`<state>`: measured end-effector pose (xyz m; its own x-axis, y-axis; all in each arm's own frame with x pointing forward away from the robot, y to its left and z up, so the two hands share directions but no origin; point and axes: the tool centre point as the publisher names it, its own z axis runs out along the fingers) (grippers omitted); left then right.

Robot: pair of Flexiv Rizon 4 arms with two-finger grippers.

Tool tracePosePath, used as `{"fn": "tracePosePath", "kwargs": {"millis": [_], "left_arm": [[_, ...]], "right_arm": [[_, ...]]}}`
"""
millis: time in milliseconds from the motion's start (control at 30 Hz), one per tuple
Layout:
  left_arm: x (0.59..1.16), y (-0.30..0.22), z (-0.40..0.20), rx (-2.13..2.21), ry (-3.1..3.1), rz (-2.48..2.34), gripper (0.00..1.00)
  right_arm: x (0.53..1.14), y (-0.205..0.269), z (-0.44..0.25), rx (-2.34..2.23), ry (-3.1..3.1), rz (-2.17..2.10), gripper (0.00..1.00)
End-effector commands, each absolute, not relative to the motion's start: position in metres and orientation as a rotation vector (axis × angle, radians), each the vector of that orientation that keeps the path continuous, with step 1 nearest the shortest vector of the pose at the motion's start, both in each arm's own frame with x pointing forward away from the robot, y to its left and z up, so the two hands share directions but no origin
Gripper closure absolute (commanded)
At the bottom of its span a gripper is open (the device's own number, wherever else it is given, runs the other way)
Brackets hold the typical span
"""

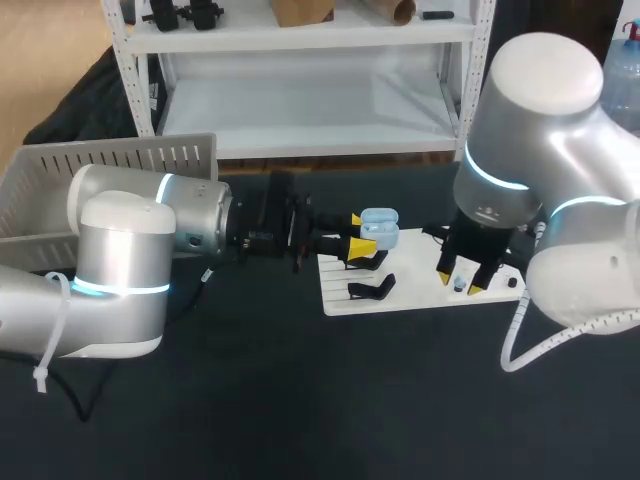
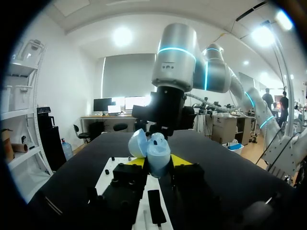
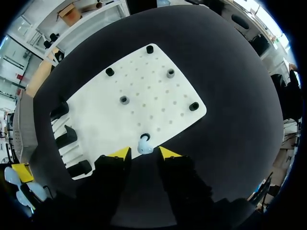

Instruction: Pick up each earbud case from the left stands, insert the matching earbuds, close the lid, and place the case in the box.

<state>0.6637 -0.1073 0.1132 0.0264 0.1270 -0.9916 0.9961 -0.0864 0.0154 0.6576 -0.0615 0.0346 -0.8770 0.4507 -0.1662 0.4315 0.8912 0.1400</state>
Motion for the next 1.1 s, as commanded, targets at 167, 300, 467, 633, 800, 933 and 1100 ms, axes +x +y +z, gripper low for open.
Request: {"fn": "tracePosePath", "kwargs": {"millis": [167, 300, 467, 633, 800, 933, 1100], "left_arm": [[0.6652, -0.1073, 0.1127, 1.38, 1.245, -1.196, 1.0], [0.6652, -0.1073, 0.1127, 1.38, 1.245, -1.196, 1.0], [0.6652, -0.1073, 0.1127, 1.38, 1.245, -1.196, 1.0], [0.6652, -0.1073, 0.1127, 1.38, 1.245, -1.196, 1.0], [0.6652, -0.1073, 0.1127, 1.38, 1.245, -1.196, 1.0], [0.6652, -0.1073, 0.1127, 1.38, 1.245, -1.196, 1.0], [0.6652, -0.1073, 0.1127, 1.38, 1.245, -1.196, 1.0]], "right_arm": [[0.6608, -0.0602, 0.0316, 0.674, 2.86, 0.144, 0.67], [0.6614, -0.0601, 0.0311, 0.673, 2.865, 0.142, 0.67], [0.6608, -0.0596, 0.0302, 0.67, 2.869, 0.142, 0.66], [0.6609, -0.0602, 0.0298, 0.669, 2.869, 0.135, 0.67], [0.6611, -0.0613, 0.0297, 0.671, 2.866, 0.129, 0.68], [0.6611, -0.0618, 0.0298, 0.672, 2.864, 0.13, 0.69], [0.6619, -0.0622, 0.0292, 0.671, 2.867, 0.128, 0.7]]}}
